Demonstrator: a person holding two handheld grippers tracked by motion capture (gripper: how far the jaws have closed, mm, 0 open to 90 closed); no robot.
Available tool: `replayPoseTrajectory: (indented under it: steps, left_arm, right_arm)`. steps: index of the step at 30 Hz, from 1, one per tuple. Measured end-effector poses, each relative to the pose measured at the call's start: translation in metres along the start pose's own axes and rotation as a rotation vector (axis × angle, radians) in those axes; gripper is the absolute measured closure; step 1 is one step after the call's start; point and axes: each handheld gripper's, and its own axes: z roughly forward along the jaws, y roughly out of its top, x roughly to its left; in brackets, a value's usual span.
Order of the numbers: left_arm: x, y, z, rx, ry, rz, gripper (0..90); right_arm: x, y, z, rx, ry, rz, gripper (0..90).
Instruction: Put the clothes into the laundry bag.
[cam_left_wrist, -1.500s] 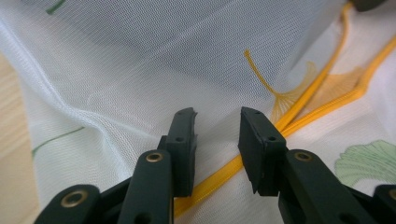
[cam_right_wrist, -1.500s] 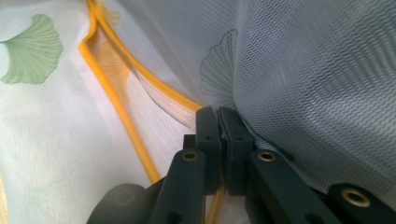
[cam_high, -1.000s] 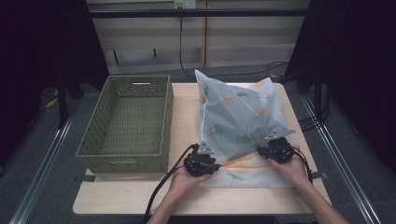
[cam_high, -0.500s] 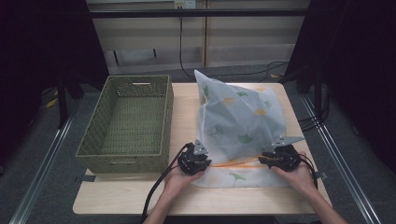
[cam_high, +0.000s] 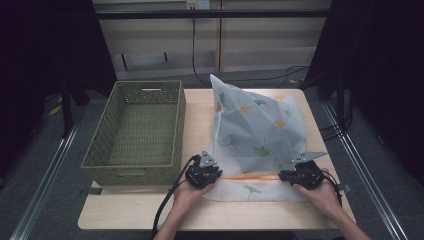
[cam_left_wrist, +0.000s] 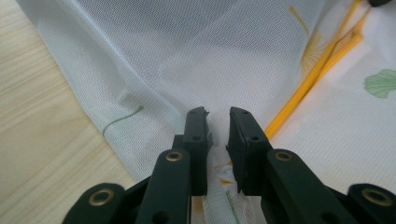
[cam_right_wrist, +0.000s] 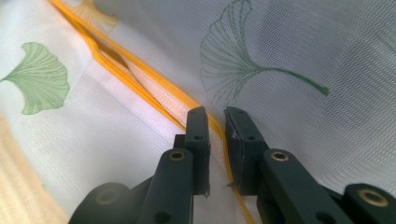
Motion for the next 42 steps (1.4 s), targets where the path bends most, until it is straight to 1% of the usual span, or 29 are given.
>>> replayPoseTrajectory:
  steps: [1, 2, 3, 4, 5, 7, 8, 9, 10, 11, 13, 14, 15, 17, 22, 24, 26, 27, 28, 29, 30, 31, 34, 37, 38, 39, 40, 41, 42]
  left_arm:
    - [0.000, 0.000, 0.000, 0.002, -0.012, 0.011, 77.1]
    - [-0.001, -0.001, 0.000, -0.008, -0.022, -0.003, 77.0]
    - [-0.004, -0.001, 0.001, -0.012, -0.030, -0.002, 76.9]
    - [-0.004, -0.001, 0.000, -0.005, -0.029, 0.018, 76.4]
    - [-0.006, -0.001, 0.001, -0.014, -0.028, 0.017, 75.5]
    - [-0.008, -0.001, 0.000, -0.028, -0.016, 0.012, 74.4]
    - [-0.007, -0.002, -0.001, -0.029, -0.024, 0.019, 73.6]
    - [-0.007, -0.002, -0.001, -0.036, -0.029, 0.011, 72.4]
    - [-0.007, -0.003, -0.002, -0.055, -0.024, 0.006, 70.3]
    - [-0.007, -0.003, -0.005, -0.054, -0.023, 0.016, 67.9]
    - [-0.008, -0.003, -0.010, -0.103, -0.044, 0.008, 62.1]
    - [-0.009, -0.003, -0.012, -0.127, -0.056, 0.011, 57.5]
    - [-0.011, -0.003, -0.015, -0.153, -0.061, 0.018, 55.1]
    - [-0.014, -0.002, -0.021, -0.185, -0.066, 0.033, 48.9]
    - [-0.018, 0.003, -0.036, -0.247, -0.041, 0.018, 36.2]
    - [-0.020, 0.004, -0.044, -0.274, -0.035, 0.012, 33.6]
    - [-0.020, 0.005, -0.052, -0.309, -0.028, 0.014, 30.5]
    - [-0.021, 0.005, -0.056, -0.318, -0.018, 0.010, 28.1]
    - [-0.022, 0.004, -0.060, -0.324, 0.000, 0.017, 26.4]
    - [-0.022, 0.004, -0.065, -0.333, 0.006, 0.019, 25.9]
    - [-0.022, 0.003, -0.068, -0.355, -0.006, 0.012, 25.1]
    - [-0.022, 0.002, -0.071, -0.363, -0.003, 0.016, 23.3]
    - [-0.025, -0.002, -0.082, -0.375, 0.042, 0.024, 21.8]
    - [-0.025, -0.007, -0.091, -0.391, 0.045, 0.015, 21.1]
    - [-0.024, -0.010, -0.094, -0.402, 0.050, 0.004, 20.8]
    - [-0.024, -0.012, -0.097, -0.408, 0.057, -0.008, 20.8]
    - [-0.022, -0.015, -0.101, -0.406, 0.058, -0.007, 21.3]
    - [-0.022, -0.018, -0.104, -0.409, 0.063, -0.025, 23.0]
    - [-0.021, -0.021, -0.107, -0.422, 0.070, -0.023, 22.8]
  right_arm:
    - [-0.001, 0.001, 0.001, -0.005, -0.013, -0.010, 79.4]
    - [-0.002, 0.002, 0.001, -0.002, -0.031, -0.007, 79.4]
    - [-0.002, 0.003, 0.002, 0.000, -0.048, -0.012, 79.1]
    - [-0.004, 0.004, 0.003, -0.005, -0.049, -0.011, 78.5]
    - [-0.005, 0.004, 0.003, -0.003, -0.075, -0.008, 77.6]
    - [-0.005, 0.005, 0.003, -0.008, -0.067, -0.003, 72.7]
    - [-0.004, 0.005, 0.001, -0.017, -0.056, 0.003, 71.5]
    - [-0.003, 0.005, -0.001, -0.027, -0.048, 0.000, 69.9]
    - [-0.002, 0.005, -0.004, -0.045, -0.039, 0.000, 68.3]
    - [-0.001, 0.005, -0.007, -0.070, -0.029, 0.007, 67.4]
    - [-0.001, 0.005, -0.014, -0.118, -0.011, 0.011, 66.3]
    - [-0.002, 0.005, -0.017, -0.139, -0.001, 0.018, 63.9]
    - [-0.002, 0.005, -0.018, -0.143, -0.006, 0.027, 62.3]
    - [-0.003, 0.005, -0.022, -0.175, -0.004, 0.037, 60.4]
    - [0.000, 0.006, -0.036, -0.263, -0.001, 0.043, 55.2]
    - [0.002, 0.006, -0.042, -0.306, 0.014, 0.048, 53.8]
    - [0.005, 0.007, -0.048, -0.344, 0.005, 0.048, 50.7]
    - [0.006, 0.007, -0.050, -0.358, 0.011, 0.050, 50.5]
    - [0.007, 0.006, -0.052, -0.370, 0.012, 0.052, 49.6]
    - [0.008, 0.006, -0.054, -0.379, 0.015, 0.058, 48.5]
    - [0.008, 0.005, -0.056, -0.387, 0.018, 0.061, 47.9]
    - [0.009, 0.004, -0.058, -0.392, 0.011, 0.061, 47.5]
    - [0.009, 0.001, -0.063, -0.417, -0.005, 0.079, 43.3]
    - [0.009, -0.005, -0.069, -0.435, -0.018, 0.099, 41.8]
    - [0.009, -0.007, -0.070, -0.437, -0.024, 0.103, 41.2]
    - [0.010, -0.009, -0.072, -0.438, -0.022, 0.105, 40.7]
    - [0.010, -0.012, -0.074, -0.439, -0.020, 0.107, 40.1]
    - [0.011, -0.014, -0.075, -0.438, -0.019, 0.110, 39.2]
    - [0.012, -0.016, -0.075, -0.434, -0.020, 0.112, 38.6]
